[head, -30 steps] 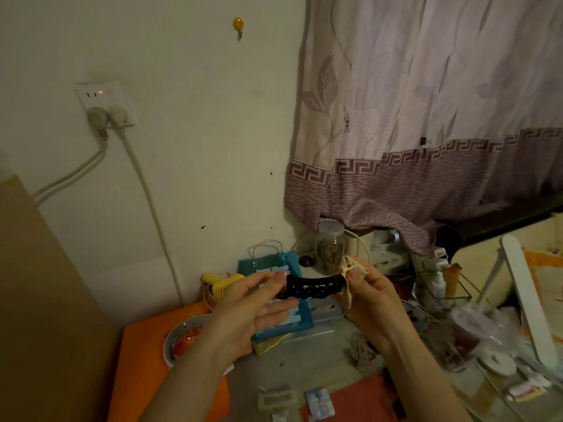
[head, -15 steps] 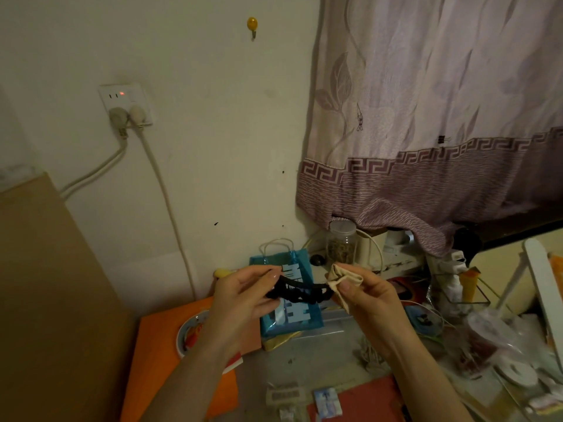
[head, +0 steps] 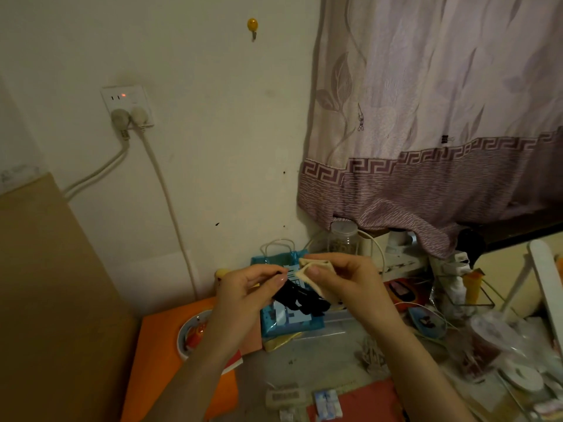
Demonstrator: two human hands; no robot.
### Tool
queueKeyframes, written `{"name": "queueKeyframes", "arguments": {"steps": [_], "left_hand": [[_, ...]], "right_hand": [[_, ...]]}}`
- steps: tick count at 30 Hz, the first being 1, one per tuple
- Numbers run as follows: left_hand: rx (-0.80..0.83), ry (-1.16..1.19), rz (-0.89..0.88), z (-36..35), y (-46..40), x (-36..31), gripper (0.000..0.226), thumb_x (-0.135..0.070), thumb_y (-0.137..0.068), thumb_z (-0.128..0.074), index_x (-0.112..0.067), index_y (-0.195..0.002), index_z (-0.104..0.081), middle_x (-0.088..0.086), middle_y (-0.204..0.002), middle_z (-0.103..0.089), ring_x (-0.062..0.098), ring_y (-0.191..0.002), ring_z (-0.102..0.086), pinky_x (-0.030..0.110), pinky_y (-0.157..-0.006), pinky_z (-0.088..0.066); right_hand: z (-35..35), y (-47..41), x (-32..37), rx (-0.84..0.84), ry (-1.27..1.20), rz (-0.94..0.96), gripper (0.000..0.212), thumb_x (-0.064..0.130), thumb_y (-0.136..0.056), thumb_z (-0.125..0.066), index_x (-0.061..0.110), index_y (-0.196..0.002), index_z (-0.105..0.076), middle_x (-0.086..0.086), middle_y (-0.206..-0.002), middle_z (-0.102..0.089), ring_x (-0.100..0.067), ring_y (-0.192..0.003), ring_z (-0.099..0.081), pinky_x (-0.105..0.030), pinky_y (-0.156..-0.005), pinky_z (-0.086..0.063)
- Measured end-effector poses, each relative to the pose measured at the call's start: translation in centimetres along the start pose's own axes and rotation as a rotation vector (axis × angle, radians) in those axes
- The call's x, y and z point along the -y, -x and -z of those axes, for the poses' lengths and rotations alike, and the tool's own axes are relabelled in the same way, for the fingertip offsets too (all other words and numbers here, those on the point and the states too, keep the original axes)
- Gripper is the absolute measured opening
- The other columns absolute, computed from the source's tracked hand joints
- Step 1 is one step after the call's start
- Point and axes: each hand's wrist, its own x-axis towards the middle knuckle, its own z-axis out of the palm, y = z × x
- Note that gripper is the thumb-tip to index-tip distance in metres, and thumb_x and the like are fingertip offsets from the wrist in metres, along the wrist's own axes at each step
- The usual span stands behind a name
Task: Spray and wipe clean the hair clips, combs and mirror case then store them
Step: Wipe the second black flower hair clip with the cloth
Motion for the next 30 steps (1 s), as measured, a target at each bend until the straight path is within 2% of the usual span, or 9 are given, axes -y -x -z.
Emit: {"name": "queueKeyframes", "arguments": {"steps": [3,6,10,13,16,20,23,26,30], "left_hand": [[-0.015,0.052,-0.003,-0.4,-0.1,-0.1,0.017,-0.016,-0.085,-0.064,-0.012,-0.098,-0.073,0.002,-0.092,-0.075,0.013,-0.088,-0.071,0.021,-0.068,-0.056],[-0.018,0.108,0.005,-0.3,0.0,-0.2,0.023,-0.026,-0.077,-0.064,-0.016,-0.096,-0.074,0.000,-0.092,-0.075,0.013,-0.088,-0.071,0.022,-0.068,-0.057],[-0.039,0.072,-0.009,0.0,-0.1,-0.2,0.018,-0.014,-0.084,-0.063,-0.014,-0.098,-0.074,-0.002,-0.090,-0.075,0.011,-0.087,-0.071,0.022,-0.067,-0.058],[-0.056,0.063,-0.015,0.3,-0.3,-0.3,0.017,-0.009,-0.086,-0.062,-0.012,-0.098,-0.074,-0.002,-0.088,-0.075,0.009,-0.086,-0.071,0.019,-0.066,-0.057],[-0.063,0.061,-0.023,0.3,-0.3,-0.4,0.017,-0.007,-0.086,-0.061,-0.011,-0.098,-0.073,-0.002,-0.090,-0.075,0.008,-0.086,-0.070,0.018,-0.064,-0.056],[-0.095,0.100,-0.016,0.2,-0.3,-0.5,0.016,-0.006,-0.087,-0.061,-0.014,-0.094,-0.073,-0.007,-0.084,-0.075,0.006,-0.082,-0.071,0.014,-0.059,-0.054],[-0.124,0.100,-0.017,0.3,-0.5,-0.4,0.016,-0.008,-0.087,-0.061,-0.015,-0.095,-0.074,-0.006,-0.085,-0.075,0.007,-0.081,-0.071,0.013,-0.057,-0.052],[-0.127,0.107,-0.024,-0.1,-0.7,-0.3,0.017,-0.007,-0.087,-0.061,-0.014,-0.097,-0.074,-0.003,-0.088,-0.076,0.009,-0.084,-0.071,0.014,-0.060,-0.053],[-0.147,0.104,-0.045,-0.5,-0.8,-0.1,0.019,-0.004,-0.086,-0.063,-0.019,-0.091,-0.073,-0.009,-0.085,-0.075,0.006,-0.082,-0.071,0.016,-0.063,-0.055]], "right_hand": [[-1.2,-0.3,0.1,0.011,0.162,0.028,0.017,0.015,-0.082,-0.072,0.014,-0.098,-0.076,-0.005,-0.086,-0.075,-0.018,-0.082,-0.070,-0.034,-0.073,-0.058],[-1.2,-0.4,0.0,0.035,0.165,0.007,0.019,0.014,-0.081,-0.074,0.013,-0.099,-0.075,-0.005,-0.089,-0.075,-0.018,-0.082,-0.070,-0.037,-0.077,-0.058],[-0.5,-0.5,0.0,0.108,0.196,-0.053,0.023,0.012,-0.079,-0.075,0.011,-0.102,-0.075,-0.008,-0.093,-0.074,-0.019,-0.086,-0.070,-0.033,-0.079,-0.058],[0.3,-0.5,0.0,0.141,0.208,-0.084,0.025,0.010,-0.078,-0.076,0.011,-0.103,-0.074,-0.009,-0.096,-0.074,-0.022,-0.088,-0.070,-0.036,-0.080,-0.058],[1.0,-0.4,0.1,0.151,0.190,-0.084,0.023,0.010,-0.078,-0.075,0.014,-0.101,-0.074,-0.005,-0.096,-0.074,-0.017,-0.088,-0.070,-0.028,-0.078,-0.057],[1.9,-0.1,-0.3,-0.023,0.071,-0.060,0.016,0.012,-0.081,-0.072,0.022,-0.093,-0.074,0.005,-0.084,-0.075,-0.005,-0.077,-0.069,-0.015,-0.063,-0.052],[2.3,0.1,-0.7,-0.089,0.021,-0.075,0.016,0.011,-0.081,-0.072,0.019,-0.094,-0.075,0.007,-0.080,-0.075,-0.004,-0.074,-0.069,-0.013,-0.059,-0.050],[1.9,0.4,-0.9,-0.081,0.001,-0.079,0.015,0.010,-0.081,-0.072,0.019,-0.093,-0.075,0.009,-0.078,-0.075,-0.001,-0.071,-0.068,-0.011,-0.058,-0.049],[1.2,0.9,-1.3,-0.059,0.002,-0.083,0.015,0.009,-0.080,-0.072,0.021,-0.089,-0.074,0.011,-0.073,-0.074,0.002,-0.068,-0.067,-0.010,-0.058,-0.047]]}}
